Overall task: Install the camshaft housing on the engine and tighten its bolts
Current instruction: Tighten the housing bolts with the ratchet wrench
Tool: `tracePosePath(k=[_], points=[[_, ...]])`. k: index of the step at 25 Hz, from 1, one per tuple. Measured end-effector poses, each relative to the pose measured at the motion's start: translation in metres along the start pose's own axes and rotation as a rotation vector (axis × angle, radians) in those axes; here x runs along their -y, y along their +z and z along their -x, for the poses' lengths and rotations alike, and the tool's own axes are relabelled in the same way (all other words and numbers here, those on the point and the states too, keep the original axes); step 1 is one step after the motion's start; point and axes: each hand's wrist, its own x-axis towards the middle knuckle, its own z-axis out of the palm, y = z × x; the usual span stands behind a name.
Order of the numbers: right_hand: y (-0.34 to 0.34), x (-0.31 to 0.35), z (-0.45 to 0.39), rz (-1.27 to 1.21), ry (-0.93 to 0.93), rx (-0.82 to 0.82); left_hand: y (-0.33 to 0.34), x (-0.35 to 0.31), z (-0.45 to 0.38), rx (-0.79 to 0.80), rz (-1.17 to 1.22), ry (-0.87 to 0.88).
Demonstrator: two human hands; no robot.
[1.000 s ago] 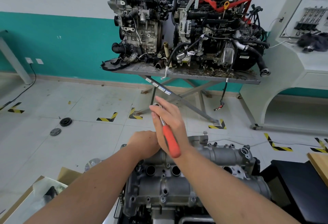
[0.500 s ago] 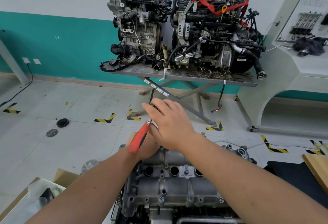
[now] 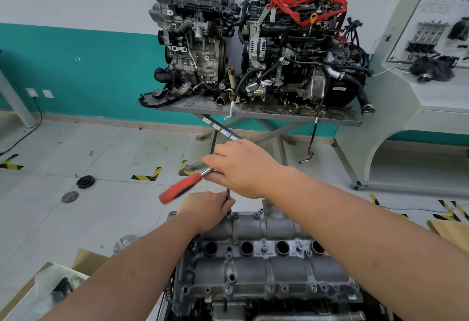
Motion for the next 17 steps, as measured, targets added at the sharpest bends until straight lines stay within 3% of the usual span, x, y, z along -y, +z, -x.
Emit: tracePosePath(k=[4,8,10,13,17], points=[[-0.010,0.010,-0.021,-0.366,0.357,0.155,0.012,0.010,-0.003,0.017,0.033,-0.005],[-0.013,0.016,-0.026,-1.400,0.836,0.103,0.013,0.008,-0.004,-0.039,0.011,0.053],[-0.008,0.015,-0.023,-1.830,0.999,-0.073,0.014,0.010,-0.004,-0.016,0.023,0.050],[0.005,0.014,-0.019,-2.209,1.102,-0.314,0.015,0.012,-0.006,0.001,0.043,0.027],[0.022,0.022,-0.004,-2.330,0.952,-0.479,0.016,0.014,-0.007,-0.001,0.013,0.056]])
